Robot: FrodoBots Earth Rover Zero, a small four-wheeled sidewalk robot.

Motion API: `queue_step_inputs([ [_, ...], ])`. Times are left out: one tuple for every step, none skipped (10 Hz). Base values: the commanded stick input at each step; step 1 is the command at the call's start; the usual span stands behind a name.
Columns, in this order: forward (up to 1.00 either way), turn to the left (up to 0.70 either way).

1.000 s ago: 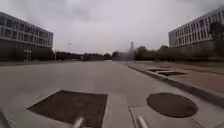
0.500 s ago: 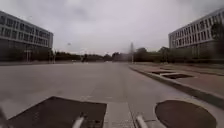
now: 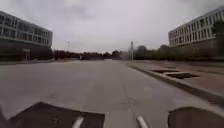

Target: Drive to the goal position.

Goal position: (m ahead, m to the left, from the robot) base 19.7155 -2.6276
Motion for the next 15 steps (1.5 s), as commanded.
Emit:
queue_step_inputs([
  [0.7,0.0],
  [0.7,-0.01],
  [0.7,-0.08],
  [0.7,-0.14],
  [0.7,-0.02],
  [0.7,0.0],
  [0.7,0.0],
  [0.7,0.0],
  [0.7,0.0],
  [0.7,0.0],
  [0.7,0.0],
  [0.7,0.0],
  [0.7,0.0],
  [0.7,0.0],
  [0.7,0.0],
])
